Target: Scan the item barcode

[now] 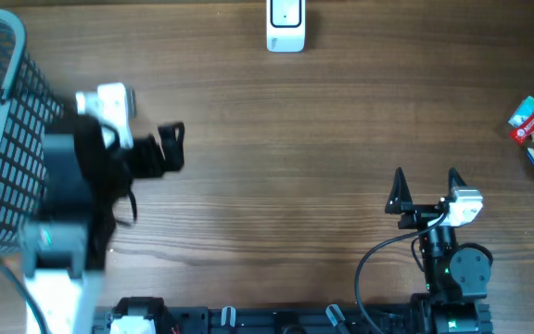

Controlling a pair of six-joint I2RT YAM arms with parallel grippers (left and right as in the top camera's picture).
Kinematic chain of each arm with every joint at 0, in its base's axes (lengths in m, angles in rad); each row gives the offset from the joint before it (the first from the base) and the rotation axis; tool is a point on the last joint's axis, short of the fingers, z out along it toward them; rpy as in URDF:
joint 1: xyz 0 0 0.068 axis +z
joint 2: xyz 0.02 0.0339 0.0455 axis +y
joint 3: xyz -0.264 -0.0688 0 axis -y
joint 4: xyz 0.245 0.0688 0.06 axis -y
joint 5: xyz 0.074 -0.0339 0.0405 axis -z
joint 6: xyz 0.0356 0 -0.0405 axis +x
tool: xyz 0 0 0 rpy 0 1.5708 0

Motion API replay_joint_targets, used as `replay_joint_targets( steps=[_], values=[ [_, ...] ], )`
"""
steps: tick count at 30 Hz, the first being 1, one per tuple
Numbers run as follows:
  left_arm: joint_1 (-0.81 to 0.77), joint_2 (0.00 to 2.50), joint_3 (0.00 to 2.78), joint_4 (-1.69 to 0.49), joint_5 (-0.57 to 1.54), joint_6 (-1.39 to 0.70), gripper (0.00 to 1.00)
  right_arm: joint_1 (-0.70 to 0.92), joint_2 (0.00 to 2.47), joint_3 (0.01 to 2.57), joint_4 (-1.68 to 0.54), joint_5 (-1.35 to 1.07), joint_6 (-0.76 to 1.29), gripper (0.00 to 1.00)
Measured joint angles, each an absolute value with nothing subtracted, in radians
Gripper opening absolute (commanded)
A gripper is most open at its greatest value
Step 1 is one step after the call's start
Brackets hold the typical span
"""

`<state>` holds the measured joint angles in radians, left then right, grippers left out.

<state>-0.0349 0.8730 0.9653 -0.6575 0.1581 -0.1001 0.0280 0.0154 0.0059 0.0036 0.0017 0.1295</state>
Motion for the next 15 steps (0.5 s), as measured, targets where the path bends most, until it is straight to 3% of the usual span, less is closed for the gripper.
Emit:
replay_joint_targets(
  steps=[5,15],
  values=[
    [-0.034,0.514,0.632,-0.408,0.158,-0.082,1.00,0.028,0.015,0.006,0.004,0.002,0.130,1.00],
    [0.003,0.284,0.358,-0.146,0.153,-0.072,1.00,0.028,0.015,0.006,0.004,0.002,0.130,1.00]
  ],
)
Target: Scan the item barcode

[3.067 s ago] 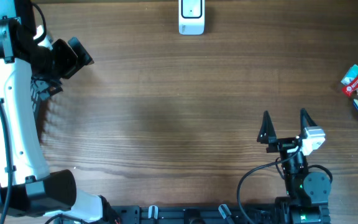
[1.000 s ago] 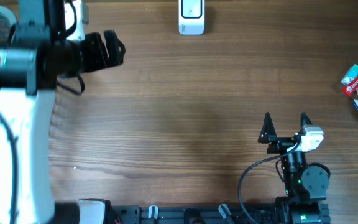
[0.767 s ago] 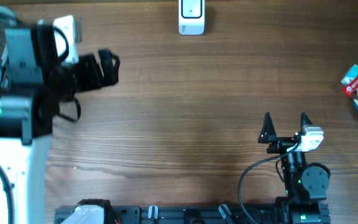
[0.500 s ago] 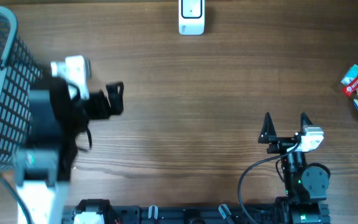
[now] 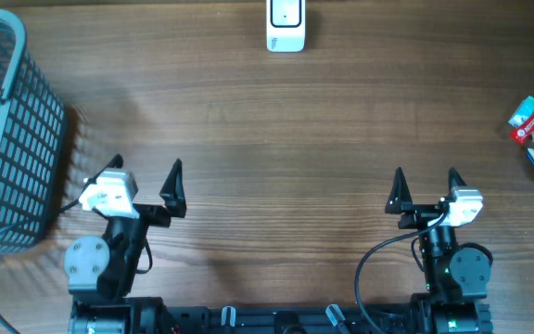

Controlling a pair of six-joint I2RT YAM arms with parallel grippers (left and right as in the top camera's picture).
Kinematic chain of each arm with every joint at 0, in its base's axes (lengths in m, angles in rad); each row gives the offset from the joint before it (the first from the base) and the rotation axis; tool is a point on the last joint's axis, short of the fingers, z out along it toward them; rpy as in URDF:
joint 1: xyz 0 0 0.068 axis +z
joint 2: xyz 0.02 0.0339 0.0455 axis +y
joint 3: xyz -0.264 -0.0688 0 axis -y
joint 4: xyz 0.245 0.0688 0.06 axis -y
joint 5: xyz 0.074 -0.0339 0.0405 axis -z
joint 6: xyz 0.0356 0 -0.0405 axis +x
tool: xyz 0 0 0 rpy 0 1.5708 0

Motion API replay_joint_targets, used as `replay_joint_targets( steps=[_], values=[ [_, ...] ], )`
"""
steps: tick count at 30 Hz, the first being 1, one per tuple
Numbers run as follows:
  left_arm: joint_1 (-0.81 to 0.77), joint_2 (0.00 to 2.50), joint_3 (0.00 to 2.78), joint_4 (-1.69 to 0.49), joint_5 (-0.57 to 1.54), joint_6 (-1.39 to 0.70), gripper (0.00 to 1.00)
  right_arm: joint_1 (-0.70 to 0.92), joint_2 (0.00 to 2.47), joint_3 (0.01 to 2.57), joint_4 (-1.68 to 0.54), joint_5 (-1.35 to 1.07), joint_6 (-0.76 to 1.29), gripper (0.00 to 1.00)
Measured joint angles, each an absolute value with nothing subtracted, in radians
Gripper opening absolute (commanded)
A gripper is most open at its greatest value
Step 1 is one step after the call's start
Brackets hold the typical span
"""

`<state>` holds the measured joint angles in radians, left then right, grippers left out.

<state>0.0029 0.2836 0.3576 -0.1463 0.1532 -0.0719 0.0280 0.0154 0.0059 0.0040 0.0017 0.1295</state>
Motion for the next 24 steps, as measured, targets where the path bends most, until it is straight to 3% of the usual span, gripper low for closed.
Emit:
replay_joint_targets(
  steps=[24],
  values=[
    [0.066,0.049,0.083,0.189,0.146,-0.071,1.00,0.028,0.015,0.006,0.004,0.002,0.130,1.00]
  ],
)
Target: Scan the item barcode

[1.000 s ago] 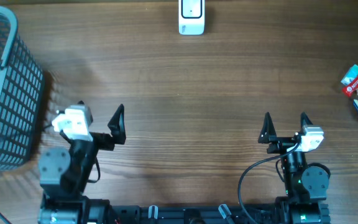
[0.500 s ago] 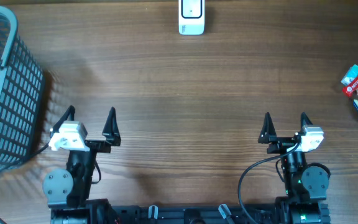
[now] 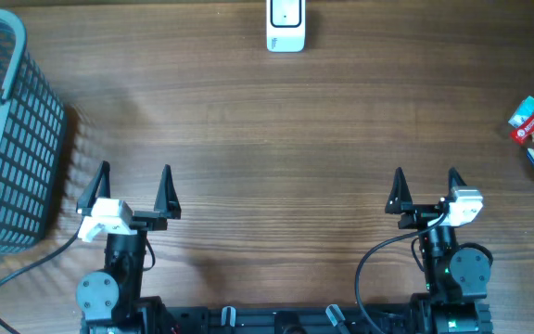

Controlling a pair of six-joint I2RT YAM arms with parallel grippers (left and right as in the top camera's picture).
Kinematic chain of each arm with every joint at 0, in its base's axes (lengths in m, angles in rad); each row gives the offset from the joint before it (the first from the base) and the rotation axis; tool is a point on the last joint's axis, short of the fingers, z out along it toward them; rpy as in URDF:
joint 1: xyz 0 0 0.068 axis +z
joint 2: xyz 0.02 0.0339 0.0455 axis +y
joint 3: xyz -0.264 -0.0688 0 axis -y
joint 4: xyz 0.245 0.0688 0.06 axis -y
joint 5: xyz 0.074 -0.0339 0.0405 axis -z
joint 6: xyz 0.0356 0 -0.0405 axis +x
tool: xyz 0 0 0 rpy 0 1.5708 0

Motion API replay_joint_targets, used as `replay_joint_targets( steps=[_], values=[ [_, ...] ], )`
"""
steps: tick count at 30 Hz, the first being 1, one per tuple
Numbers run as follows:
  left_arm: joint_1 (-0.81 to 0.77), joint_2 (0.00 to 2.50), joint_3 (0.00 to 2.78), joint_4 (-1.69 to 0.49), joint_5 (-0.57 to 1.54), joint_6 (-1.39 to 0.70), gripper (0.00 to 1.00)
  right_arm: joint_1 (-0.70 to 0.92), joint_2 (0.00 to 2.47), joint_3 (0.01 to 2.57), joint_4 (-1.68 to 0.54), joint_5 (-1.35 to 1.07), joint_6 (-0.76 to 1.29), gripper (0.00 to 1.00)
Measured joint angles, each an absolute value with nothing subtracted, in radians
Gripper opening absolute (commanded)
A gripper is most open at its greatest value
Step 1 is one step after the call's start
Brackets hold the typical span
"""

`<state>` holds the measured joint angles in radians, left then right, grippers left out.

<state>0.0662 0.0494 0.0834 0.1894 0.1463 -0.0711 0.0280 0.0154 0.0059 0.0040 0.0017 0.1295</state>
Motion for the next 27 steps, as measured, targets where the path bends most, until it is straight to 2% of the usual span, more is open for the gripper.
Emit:
replay_joint_targets(
  steps=[5,11,22,27],
  values=[
    [0.067,0.019,0.036,0.249,0.146,-0.071,1.00,0.028,0.015,0.006,0.004,0.002,0.130,1.00],
    [0.067,0.014,0.014,0.219,0.147,-0.072,1.00,0.028,0.015,0.006,0.004,0.002,0.130,1.00],
    [0.017,0.014,0.012,-0.047,0.146,-0.071,1.00,0.028,0.015,0.006,0.004,0.002,0.130,1.00],
    [-0.021,0.013,0.011,-0.062,0.146,-0.060,1.00,0.028,0.015,0.006,0.004,0.002,0.130,1.00]
  ],
)
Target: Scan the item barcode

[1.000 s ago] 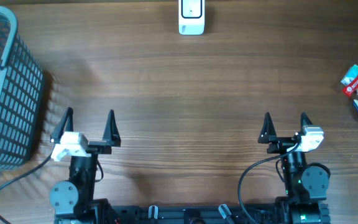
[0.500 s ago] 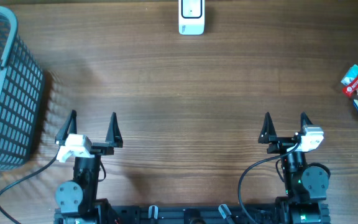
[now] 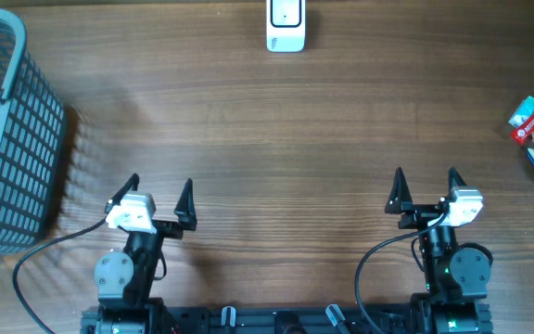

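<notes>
A white barcode scanner [image 3: 286, 25] stands at the far edge of the wooden table, middle. Colourful snack packets lie at the right edge, partly cut off by the frame. My left gripper [image 3: 158, 190] is open near the front left, nothing between its fingers. My right gripper [image 3: 425, 185] is open near the front right, likewise holding nothing. Both sit far from the scanner and the packets.
A grey mesh basket [image 3: 7, 139] stands at the left edge, just left of my left arm. Black cables loop at the front edge beside each arm base. The table [image 3: 295, 139] is brown wood.
My left arm has shifted a little to the right, its open fingers now further from the basket. The right arm, scanner and packets have not moved.
At first my left arm was raised, blurred, beside the basket. Then it was down at the front left with fingers open. It stood close to the basket after that, and now sits slightly further right. The right arm stayed still throughout.
</notes>
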Controlling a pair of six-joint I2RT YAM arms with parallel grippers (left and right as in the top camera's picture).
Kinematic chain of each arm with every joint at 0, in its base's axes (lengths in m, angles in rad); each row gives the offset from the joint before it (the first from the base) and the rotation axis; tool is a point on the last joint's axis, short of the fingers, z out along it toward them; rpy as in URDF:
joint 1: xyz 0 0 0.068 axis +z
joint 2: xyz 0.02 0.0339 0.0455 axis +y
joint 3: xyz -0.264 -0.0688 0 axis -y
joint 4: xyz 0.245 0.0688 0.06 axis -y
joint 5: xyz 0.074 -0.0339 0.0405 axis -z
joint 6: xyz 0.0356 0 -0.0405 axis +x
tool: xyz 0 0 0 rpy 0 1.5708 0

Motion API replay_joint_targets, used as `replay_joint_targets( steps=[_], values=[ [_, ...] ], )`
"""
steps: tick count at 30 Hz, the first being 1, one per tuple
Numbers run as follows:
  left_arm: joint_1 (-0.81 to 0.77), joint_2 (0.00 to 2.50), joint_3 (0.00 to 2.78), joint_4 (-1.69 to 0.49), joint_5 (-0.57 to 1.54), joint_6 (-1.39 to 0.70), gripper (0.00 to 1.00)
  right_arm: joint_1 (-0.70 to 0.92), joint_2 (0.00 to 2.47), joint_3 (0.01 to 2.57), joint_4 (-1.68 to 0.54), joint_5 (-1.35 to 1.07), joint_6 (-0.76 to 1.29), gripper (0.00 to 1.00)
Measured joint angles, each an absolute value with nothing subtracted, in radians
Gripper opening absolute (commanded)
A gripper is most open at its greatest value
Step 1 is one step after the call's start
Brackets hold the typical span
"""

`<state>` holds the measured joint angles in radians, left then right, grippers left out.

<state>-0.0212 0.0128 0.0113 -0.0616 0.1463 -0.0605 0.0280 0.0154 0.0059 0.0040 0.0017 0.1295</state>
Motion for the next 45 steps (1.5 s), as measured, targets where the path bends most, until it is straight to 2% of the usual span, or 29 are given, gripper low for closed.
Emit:
replay_joint_targets(
  steps=[27,45],
  values=[
    [-0.025,0.013,0.011,-0.062,0.144,-0.053,1.00,0.028,0.015,0.006,0.004,0.002,0.130,1.00],
    [-0.025,0.013,0.011,-0.073,-0.029,-0.120,1.00,0.028,0.015,0.006,0.004,0.002,0.130,1.00]
  ],
)
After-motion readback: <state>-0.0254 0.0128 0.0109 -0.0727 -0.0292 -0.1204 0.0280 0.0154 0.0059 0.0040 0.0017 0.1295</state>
